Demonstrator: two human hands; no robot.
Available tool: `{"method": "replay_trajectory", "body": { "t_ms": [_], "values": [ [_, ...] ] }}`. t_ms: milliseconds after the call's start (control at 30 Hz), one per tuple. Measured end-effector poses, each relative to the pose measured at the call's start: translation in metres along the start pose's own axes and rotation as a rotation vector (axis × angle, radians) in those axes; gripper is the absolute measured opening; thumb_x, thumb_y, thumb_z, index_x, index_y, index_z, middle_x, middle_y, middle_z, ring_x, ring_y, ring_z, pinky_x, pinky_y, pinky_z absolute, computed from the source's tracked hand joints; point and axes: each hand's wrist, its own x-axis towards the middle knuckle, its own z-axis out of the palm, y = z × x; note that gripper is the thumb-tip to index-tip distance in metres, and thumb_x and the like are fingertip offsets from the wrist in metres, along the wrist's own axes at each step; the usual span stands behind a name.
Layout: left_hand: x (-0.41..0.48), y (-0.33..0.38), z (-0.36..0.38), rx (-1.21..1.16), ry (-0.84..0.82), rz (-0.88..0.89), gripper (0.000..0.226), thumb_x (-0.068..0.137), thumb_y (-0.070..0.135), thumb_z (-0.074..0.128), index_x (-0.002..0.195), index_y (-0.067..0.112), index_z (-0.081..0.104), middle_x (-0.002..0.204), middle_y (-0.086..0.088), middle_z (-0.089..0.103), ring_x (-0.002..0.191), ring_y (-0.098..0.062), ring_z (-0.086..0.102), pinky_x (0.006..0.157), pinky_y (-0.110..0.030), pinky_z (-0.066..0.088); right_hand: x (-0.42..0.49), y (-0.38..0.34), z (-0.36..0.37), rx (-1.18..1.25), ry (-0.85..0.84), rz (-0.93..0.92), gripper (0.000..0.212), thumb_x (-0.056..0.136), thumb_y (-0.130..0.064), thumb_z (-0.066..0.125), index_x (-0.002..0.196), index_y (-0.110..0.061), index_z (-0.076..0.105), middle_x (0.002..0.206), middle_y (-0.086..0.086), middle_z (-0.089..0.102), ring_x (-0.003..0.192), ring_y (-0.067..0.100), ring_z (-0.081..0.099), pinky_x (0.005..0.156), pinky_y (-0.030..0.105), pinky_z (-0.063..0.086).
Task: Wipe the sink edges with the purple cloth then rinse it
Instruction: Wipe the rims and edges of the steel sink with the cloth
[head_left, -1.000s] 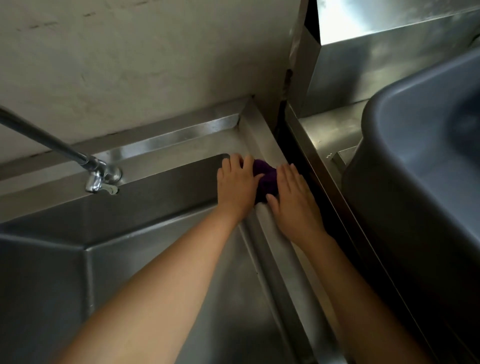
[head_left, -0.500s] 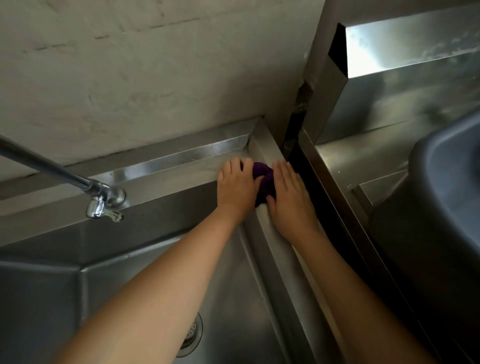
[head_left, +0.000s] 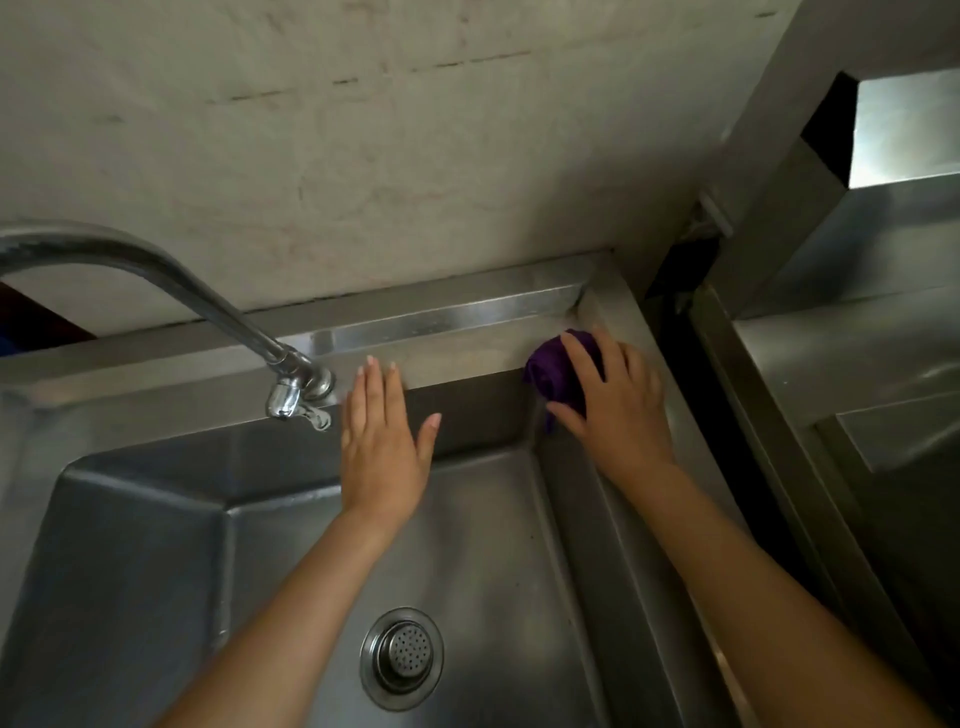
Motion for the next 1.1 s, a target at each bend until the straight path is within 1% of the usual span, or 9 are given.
{"method": "replay_trajectory", "body": {
  "t_ms": [67, 167, 300, 433, 533, 600, 767, 967, 1100],
  "values": [
    [-0.004, -0.015, 0.001, 0.035, -0.025, -0.031, 0.071, 0.094, 0.046, 0.034, 0.147, 0.008, 0.006, 0.157, -0.011, 0.000, 0.145, -0.022, -0.006, 0.115, -0.034, -0.002, 0.008, -0.004, 0.000, -0.006, 0.035, 0.013, 0.057, 0.082, -0.031, 0.063, 0.133, -0.017, 0.041, 0.134, 0.015, 0.044, 0.115, 0.034, 0.040, 0.095, 0.043, 0.034],
    [-0.007, -0.028, 0.001, 0.056, -0.032, -0.042, 0.072, 0.093, 0.046, 0.036, 0.147, 0.010, 0.004, 0.158, -0.008, -0.002, 0.144, -0.019, -0.006, 0.116, -0.036, 0.004, 0.017, -0.020, -0.004, 0.135, 0.124, 0.063, 0.043, 0.080, -0.018, 0.064, 0.122, -0.009, 0.053, 0.119, 0.019, 0.054, 0.104, 0.037, 0.044, 0.087, 0.043, 0.036],
    [-0.016, -0.041, -0.004, 0.060, 0.002, -0.022, 0.071, 0.092, 0.042, 0.042, 0.147, 0.010, 0.010, 0.157, -0.007, 0.004, 0.143, -0.018, -0.001, 0.114, -0.036, 0.005, 0.021, -0.073, -0.006, 0.352, 0.248, -0.034, 0.043, 0.074, -0.011, 0.068, 0.116, -0.008, 0.058, 0.115, 0.018, 0.058, 0.102, 0.037, 0.049, 0.086, 0.042, 0.042],
    [-0.016, -0.054, -0.008, 0.151, -0.042, 0.033, 0.072, 0.091, 0.038, 0.049, 0.146, 0.009, 0.014, 0.156, -0.008, 0.012, 0.143, -0.019, -0.001, 0.116, -0.035, -0.001, 0.041, -0.137, 0.013, 0.320, 0.070, -0.280, 0.050, 0.083, -0.019, 0.057, 0.132, -0.023, 0.045, 0.133, 0.009, 0.047, 0.115, 0.030, 0.041, 0.094, 0.042, 0.037],
    [-0.014, -0.056, -0.008, 0.163, -0.085, 0.042, 0.075, 0.090, 0.039, 0.049, 0.146, 0.007, 0.011, 0.156, -0.010, 0.010, 0.144, -0.020, -0.003, 0.116, -0.034, -0.006, 0.047, -0.158, 0.037, 0.292, -0.010, -0.317, 0.050, 0.087, -0.031, 0.052, 0.136, -0.029, 0.040, 0.141, 0.006, 0.038, 0.122, 0.028, 0.035, 0.099, 0.041, 0.031],
    [-0.014, -0.055, -0.008, 0.159, -0.088, 0.045, 0.076, 0.089, 0.040, 0.050, 0.146, 0.007, 0.011, 0.156, -0.010, 0.011, 0.144, -0.021, -0.002, 0.116, -0.034, -0.007, 0.050, -0.158, 0.046, 0.298, 0.005, -0.312, 0.048, 0.086, -0.036, 0.054, 0.133, -0.029, 0.043, 0.140, 0.005, 0.040, 0.122, 0.028, 0.037, 0.098, 0.041, 0.032],
    [-0.016, -0.058, -0.008, 0.164, -0.071, 0.065, 0.076, 0.091, 0.046, 0.043, 0.146, 0.010, 0.004, 0.157, -0.007, 0.001, 0.143, -0.019, -0.008, 0.116, -0.034, -0.008, 0.057, -0.132, 0.045, 0.250, 0.095, -0.310, 0.044, 0.083, -0.027, 0.059, 0.126, -0.023, 0.049, 0.131, 0.006, 0.050, 0.117, 0.027, 0.045, 0.096, 0.038, 0.036],
    [-0.014, -0.041, -0.003, 0.112, -0.029, 0.004, 0.077, 0.090, 0.054, 0.025, 0.146, 0.008, 0.001, 0.157, -0.009, -0.004, 0.143, -0.020, -0.014, 0.114, -0.032, -0.009, 0.056, -0.070, 0.031, 0.172, 0.199, -0.134, 0.047, 0.081, -0.019, 0.061, 0.126, -0.020, 0.050, 0.126, 0.010, 0.054, 0.113, 0.031, 0.048, 0.094, 0.040, 0.036],
    [0.000, -0.015, 0.003, 0.067, -0.030, 0.090, 0.072, 0.093, 0.051, 0.026, 0.147, 0.010, 0.001, 0.157, -0.009, -0.004, 0.144, -0.021, -0.011, 0.116, -0.033, -0.010, 0.057, -0.039, 0.019, -0.033, 0.163, 0.038, 0.045, 0.084, -0.022, 0.056, 0.127, -0.014, 0.048, 0.123, 0.016, 0.053, 0.110, 0.035, 0.047, 0.089, 0.042, 0.036]
  ]
}}
